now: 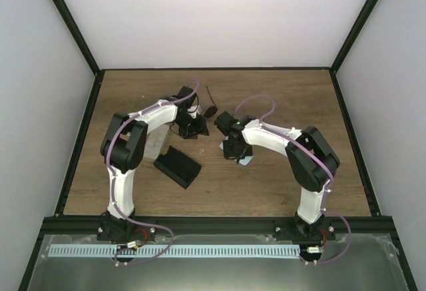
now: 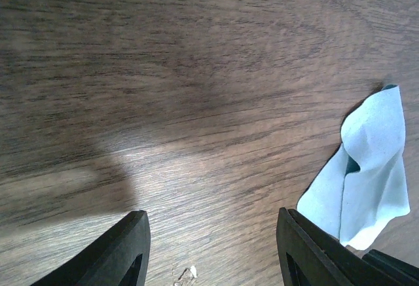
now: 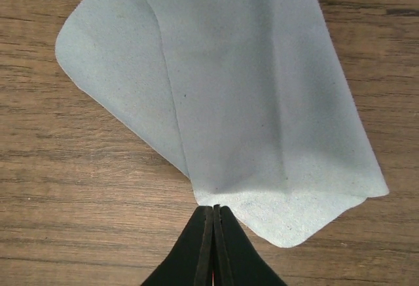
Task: Organize the sunglasses
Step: Adjust the glasses cleaning cloth at the center of the board.
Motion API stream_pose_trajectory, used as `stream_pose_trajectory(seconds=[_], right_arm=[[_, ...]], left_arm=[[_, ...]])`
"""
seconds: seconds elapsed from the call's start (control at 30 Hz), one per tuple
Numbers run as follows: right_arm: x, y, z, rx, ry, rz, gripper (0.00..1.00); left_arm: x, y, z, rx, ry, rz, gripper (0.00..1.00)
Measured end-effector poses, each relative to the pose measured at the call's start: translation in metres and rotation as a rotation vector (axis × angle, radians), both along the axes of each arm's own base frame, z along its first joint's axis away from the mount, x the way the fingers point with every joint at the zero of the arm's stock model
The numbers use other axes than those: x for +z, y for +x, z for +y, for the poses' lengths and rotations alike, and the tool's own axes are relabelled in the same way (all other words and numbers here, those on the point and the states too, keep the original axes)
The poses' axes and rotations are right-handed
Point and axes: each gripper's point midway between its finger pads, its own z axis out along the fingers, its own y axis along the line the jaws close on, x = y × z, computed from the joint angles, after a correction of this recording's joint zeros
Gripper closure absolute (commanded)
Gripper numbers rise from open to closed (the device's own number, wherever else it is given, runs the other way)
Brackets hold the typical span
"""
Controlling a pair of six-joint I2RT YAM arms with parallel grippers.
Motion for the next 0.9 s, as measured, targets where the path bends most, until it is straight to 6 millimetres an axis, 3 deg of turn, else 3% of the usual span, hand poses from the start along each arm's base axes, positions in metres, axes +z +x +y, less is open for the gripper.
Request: stream_pose_trajectory(seconds=[0.03, 0.1, 0.2, 0.27, 0.5, 0.83, 0.9], right_arm=[[0.001, 0.0, 0.0, -0.001, 0.001, -0.001, 0.99], [0.002, 0.0, 0.0, -0.001, 0.001, -0.002, 0.87], [0.002, -0.001, -0.001, -0.006, 0.0, 0.002, 0.77], [0.002, -0.001, -0.001, -0.007, 0.0, 0.002, 0.73], [-0.002, 0.003, 0.003, -0.007, 0.001, 0.002, 0.77], [-0.014, 0.001, 0.002, 0.004, -0.018, 0.026, 0.99], [-0.014, 0.001, 0.002, 0.002, -0.018, 0.026, 0.99]], left_arm=[[0.0, 0.0, 0.0, 0.0, -0.001, -0.002, 0.45], [0.0, 0.001, -0.001, -0.001, -0.004, -0.003, 0.45], [0.0, 0.001, -0.001, -0.001, -0.006, -0.005, 0.45], [0.0, 0.001, -0.001, -0.001, -0.006, -0.005, 0.45], [-0.002, 0.0, 0.002, 0.003, -0.003, 0.0, 0.45], [-0.005, 0.001, 0.009, 0.01, 0.0, 0.005, 0.45], [-0.004, 0.002, 0.009, 0.01, -0.002, 0.005, 0.45]])
